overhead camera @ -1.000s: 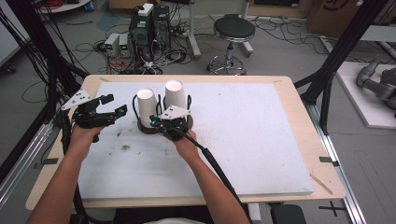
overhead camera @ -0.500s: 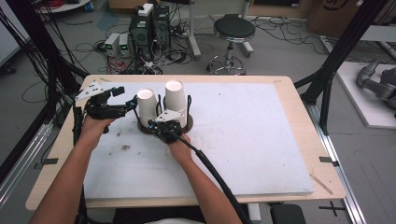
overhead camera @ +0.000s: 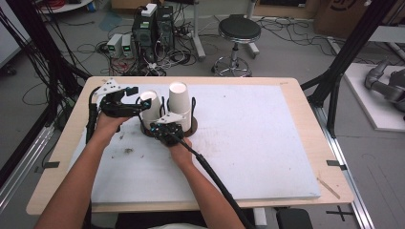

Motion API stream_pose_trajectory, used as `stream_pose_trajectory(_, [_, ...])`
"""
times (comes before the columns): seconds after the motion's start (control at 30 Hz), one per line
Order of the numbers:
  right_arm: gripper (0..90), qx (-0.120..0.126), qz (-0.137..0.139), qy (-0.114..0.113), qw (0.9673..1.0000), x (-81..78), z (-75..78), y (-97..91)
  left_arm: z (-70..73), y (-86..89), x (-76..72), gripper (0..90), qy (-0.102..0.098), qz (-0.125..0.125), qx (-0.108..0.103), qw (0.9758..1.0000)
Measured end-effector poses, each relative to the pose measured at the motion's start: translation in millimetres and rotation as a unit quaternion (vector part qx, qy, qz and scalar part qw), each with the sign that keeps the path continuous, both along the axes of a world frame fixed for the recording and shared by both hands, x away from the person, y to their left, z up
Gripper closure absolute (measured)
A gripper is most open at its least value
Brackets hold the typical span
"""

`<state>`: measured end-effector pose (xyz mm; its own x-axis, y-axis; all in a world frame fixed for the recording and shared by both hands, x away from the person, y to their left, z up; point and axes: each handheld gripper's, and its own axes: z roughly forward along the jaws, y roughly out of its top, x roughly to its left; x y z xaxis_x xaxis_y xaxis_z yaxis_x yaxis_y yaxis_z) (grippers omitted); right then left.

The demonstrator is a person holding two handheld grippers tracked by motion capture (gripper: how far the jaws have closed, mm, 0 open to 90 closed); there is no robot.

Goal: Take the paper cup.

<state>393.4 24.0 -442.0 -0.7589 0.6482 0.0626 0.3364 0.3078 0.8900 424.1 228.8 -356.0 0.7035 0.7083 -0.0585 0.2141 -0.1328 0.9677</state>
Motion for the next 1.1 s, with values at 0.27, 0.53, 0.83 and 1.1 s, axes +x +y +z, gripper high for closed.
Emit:
stream_pose_trajectory(0.27, [90.0, -0.003, -0.018, 0.010, 0.9998, 1.8, -1.4, 3.9, -7.7, -6.8, 7.0, 18.8, 0.012, 0.015, 0.020, 0.9996])
stream_pose_trajectory(0.53, [90.0, 0.002, -0.027, 0.009, 0.9996, 1.4, 1.4, 6.8, -10.2, -10.8, 10.3, 21.5, 0.013, 0.015, 0.027, 0.9994])
stream_pose_trajectory(0.83, [90.0, -0.001, -0.037, 0.015, 0.9992, 0.2, 1.7, 9.5, -9.1, -14.3, 10.9, 28.6, 0.007, 0.009, 0.032, 0.9994])
stream_pose_trajectory(1.1, [90.0, -0.003, -0.043, 0.017, 0.9989, 0.0, 1.1, 10.5, -6.3, -16.6, 10.5, 33.6, 0.009, 0.007, 0.049, 0.9987])
